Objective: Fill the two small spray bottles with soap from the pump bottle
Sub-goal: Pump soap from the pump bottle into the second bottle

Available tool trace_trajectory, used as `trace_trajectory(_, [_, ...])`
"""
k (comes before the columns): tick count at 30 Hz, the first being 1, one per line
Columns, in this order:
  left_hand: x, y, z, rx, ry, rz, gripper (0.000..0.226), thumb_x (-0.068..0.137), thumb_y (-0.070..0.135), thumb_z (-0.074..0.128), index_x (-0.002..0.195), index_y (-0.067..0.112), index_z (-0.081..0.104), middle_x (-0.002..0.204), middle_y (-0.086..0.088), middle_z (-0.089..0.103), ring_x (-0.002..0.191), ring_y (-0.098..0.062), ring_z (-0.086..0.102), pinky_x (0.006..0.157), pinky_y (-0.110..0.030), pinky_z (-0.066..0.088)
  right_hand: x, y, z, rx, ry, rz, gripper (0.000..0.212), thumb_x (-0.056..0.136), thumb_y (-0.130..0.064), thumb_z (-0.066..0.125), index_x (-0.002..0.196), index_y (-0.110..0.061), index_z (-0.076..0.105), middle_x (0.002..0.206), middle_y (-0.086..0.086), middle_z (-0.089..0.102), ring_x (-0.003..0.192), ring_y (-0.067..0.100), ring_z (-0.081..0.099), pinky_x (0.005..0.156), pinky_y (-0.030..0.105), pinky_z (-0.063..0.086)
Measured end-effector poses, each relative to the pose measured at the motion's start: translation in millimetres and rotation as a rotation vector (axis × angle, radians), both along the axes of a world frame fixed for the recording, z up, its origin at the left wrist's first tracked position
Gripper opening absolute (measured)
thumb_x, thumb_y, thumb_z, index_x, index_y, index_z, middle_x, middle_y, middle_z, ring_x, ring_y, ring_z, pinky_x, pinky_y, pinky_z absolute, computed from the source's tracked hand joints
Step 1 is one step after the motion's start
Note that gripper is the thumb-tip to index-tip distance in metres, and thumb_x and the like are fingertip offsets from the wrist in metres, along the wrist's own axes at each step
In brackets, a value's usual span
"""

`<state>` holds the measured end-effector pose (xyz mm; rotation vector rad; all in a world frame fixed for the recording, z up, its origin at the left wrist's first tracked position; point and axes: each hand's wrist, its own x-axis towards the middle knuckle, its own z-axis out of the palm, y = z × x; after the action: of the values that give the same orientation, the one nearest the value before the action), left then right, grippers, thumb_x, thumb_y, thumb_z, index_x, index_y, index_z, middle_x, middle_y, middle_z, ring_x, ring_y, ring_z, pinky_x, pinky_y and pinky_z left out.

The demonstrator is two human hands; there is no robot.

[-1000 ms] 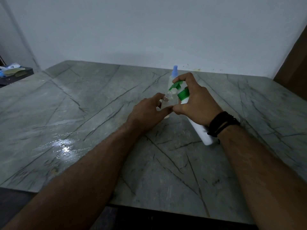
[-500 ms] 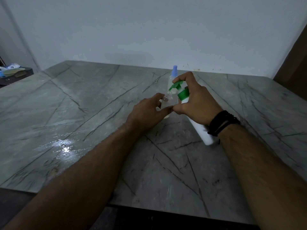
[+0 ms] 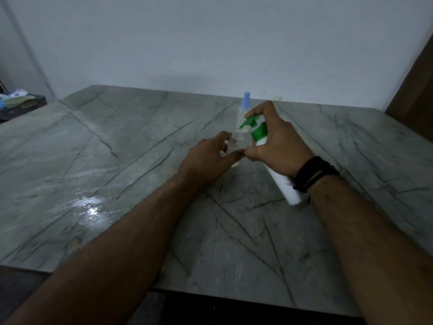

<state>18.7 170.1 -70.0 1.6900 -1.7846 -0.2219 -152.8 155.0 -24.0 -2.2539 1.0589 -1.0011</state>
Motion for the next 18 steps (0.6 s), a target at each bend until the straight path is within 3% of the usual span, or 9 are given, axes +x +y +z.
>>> trace_trajectory(5, [0.0, 0.3, -1.4, -0.013, 0.0, -0.001, 0.057, 0.089, 0.056, 0.057, 0.136, 0.025, 0.047, 0.125, -0.003, 0.064, 0.103, -0.015, 0.062, 0.079, -0.026, 0.045, -0.5, 0.9, -1.7, -0.015, -0.001, 0.006, 0.067, 0.068, -0.013, 0.08, 0.122, -0.031, 0.044, 0.095, -0.003, 0.065, 0.072, 0.013, 0.064, 0.062, 0.02, 0.048])
trace_trajectory(8, [0.0, -1.5, -2.1, 0.001, -0.006, 0.006, 0.059, 0.088, 0.058, 0.057, 0.136, 0.026, 0.046, 0.124, -0.002, 0.065, 0.101, -0.015, 0.062, 0.081, -0.029, 0.048, -0.1, 0.6, -0.7, -0.012, 0.008, 0.015, 0.066, 0.068, -0.012, 0.08, 0.118, -0.033, 0.043, 0.094, -0.004, 0.065, 0.07, 0.011, 0.063, 0.059, 0.014, 0.045])
trace_trajectory(12, [0.2, -3.6, -1.7, 0.022, -0.003, 0.01, 0.059, 0.089, 0.057, 0.057, 0.137, 0.026, 0.045, 0.125, -0.002, 0.064, 0.101, -0.015, 0.062, 0.08, -0.028, 0.047, 0.0, 0.5, 0.4, 0.003, 0.011, 0.01, 0.064, 0.069, -0.01, 0.079, 0.114, -0.034, 0.041, 0.094, -0.004, 0.064, 0.072, 0.011, 0.063, 0.06, 0.018, 0.044])
trace_trajectory(18, [2.0, -2.6, -3.0, -0.005, 0.001, -0.003, 0.057, 0.088, 0.058, 0.057, 0.135, 0.027, 0.047, 0.122, -0.002, 0.065, 0.099, -0.015, 0.062, 0.082, -0.03, 0.05, 0.5, -0.3, -1.7, -0.028, 0.016, 0.016, 0.066, 0.069, -0.014, 0.08, 0.119, -0.034, 0.042, 0.094, -0.006, 0.065, 0.071, 0.008, 0.063, 0.059, 0.013, 0.047])
